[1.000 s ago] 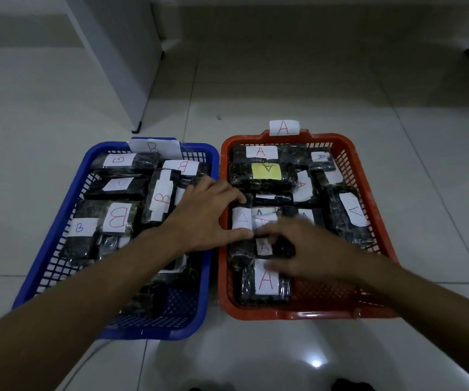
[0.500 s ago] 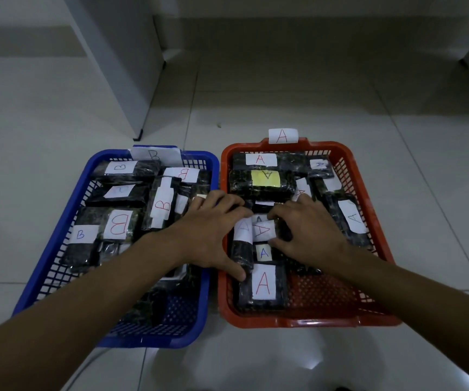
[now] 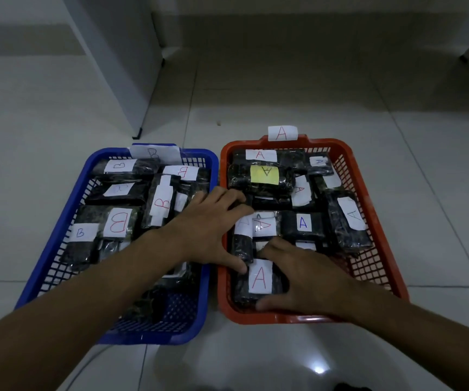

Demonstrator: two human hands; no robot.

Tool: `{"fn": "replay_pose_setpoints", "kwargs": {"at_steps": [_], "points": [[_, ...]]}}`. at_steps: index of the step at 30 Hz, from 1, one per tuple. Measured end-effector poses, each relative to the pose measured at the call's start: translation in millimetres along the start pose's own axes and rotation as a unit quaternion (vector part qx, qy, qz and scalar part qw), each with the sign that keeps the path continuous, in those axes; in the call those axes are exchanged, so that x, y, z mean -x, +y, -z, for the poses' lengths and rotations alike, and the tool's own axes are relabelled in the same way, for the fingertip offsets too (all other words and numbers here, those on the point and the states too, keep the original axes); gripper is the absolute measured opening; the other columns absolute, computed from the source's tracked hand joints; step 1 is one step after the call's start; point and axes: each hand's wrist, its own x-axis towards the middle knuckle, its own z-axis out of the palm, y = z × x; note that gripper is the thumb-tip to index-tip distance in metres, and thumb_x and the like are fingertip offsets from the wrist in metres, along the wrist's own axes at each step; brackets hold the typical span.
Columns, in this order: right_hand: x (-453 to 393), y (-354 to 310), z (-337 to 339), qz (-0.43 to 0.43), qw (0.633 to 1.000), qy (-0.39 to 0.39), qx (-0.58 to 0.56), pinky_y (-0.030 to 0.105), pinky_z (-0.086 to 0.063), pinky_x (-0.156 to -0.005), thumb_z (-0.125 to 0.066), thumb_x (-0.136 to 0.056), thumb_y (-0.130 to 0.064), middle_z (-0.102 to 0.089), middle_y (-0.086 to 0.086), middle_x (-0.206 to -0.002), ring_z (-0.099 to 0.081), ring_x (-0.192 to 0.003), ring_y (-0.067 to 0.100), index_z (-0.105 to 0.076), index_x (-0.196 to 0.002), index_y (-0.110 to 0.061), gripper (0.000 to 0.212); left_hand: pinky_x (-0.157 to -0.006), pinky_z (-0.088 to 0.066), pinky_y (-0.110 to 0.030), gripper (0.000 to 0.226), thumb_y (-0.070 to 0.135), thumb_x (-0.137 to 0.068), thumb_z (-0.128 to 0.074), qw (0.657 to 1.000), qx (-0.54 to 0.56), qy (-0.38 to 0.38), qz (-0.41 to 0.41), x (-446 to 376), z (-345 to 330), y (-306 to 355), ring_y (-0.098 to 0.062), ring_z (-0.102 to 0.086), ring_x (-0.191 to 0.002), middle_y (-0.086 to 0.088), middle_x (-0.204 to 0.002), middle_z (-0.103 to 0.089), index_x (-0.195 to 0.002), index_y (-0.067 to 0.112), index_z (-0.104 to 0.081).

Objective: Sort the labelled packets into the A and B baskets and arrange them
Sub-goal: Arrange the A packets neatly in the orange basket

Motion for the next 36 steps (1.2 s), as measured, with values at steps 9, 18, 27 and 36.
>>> {"fn": "replay_pose_setpoints", "kwargs": {"at_steps": [9, 18, 27, 36], "points": [[-2.0, 22.0, 2.4, 0.014, 0.995, -0.059, -0.084, 0.031, -0.050, -0.097, -0.081, -0.074, -0.048, -0.043, -0.022, -0.122, -0.048, -0.113, 0.002, -0.046, -0.139, -0.041, 0.073, -0.107, -0.027, -0.039, 0.082, 0.077, -0.077, -0.051, 0.997, -0.051, 0.045, -0.035, 4.0, -1.2, 10.1, -0.016, -0.028, -0.134, 0.006, -0.147, -0.029, -0.144, 0.033, -0.033], [0.2, 12.0, -2.4, 0.004, 0.998, -0.058, -0.037, 0.029, -0.046, -0.099, -0.074, -0.082, -0.045, -0.040, -0.011, -0.125, -0.046, -0.116, 0.009, -0.037, -0.148, -0.031, 0.077, -0.107, -0.030, -0.039, 0.073, 0.067, -0.082, -0.057, 0.996, -0.075, 0.052, -0.014, 9.0, -2.7, 22.8, -0.017, -0.033, -0.130, 0.003, -0.142, -0.031, -0.141, 0.030, -0.033], [-7.8, 14.1, 28.9, -0.081, 0.986, 0.104, 0.100, 0.038, -0.046, -0.099, -0.063, -0.091, -0.046, -0.049, -0.002, -0.138, -0.043, -0.125, 0.019, -0.044, -0.141, -0.026, 0.058, -0.109, -0.026, -0.044, 0.069, 0.066, -0.081, -0.056, 0.999, -0.012, 0.008, 0.035, 14.5, 6.9, 27.1, -0.018, -0.026, -0.128, 0.004, -0.136, -0.035, -0.139, 0.033, -0.037], [-48.4, 13.9, 27.8, -0.128, 0.977, 0.085, 0.145, 0.039, -0.041, -0.096, -0.067, -0.087, -0.043, -0.059, 0.001, -0.123, -0.044, -0.121, 0.024, -0.051, -0.130, -0.025, 0.050, -0.110, -0.026, -0.040, 0.072, 0.061, -0.081, -0.061, 0.998, 0.000, 0.039, 0.044, 24.5, -5.0, 20.3, -0.016, -0.025, -0.130, 0.007, -0.138, -0.033, -0.142, 0.034, -0.033]]}}
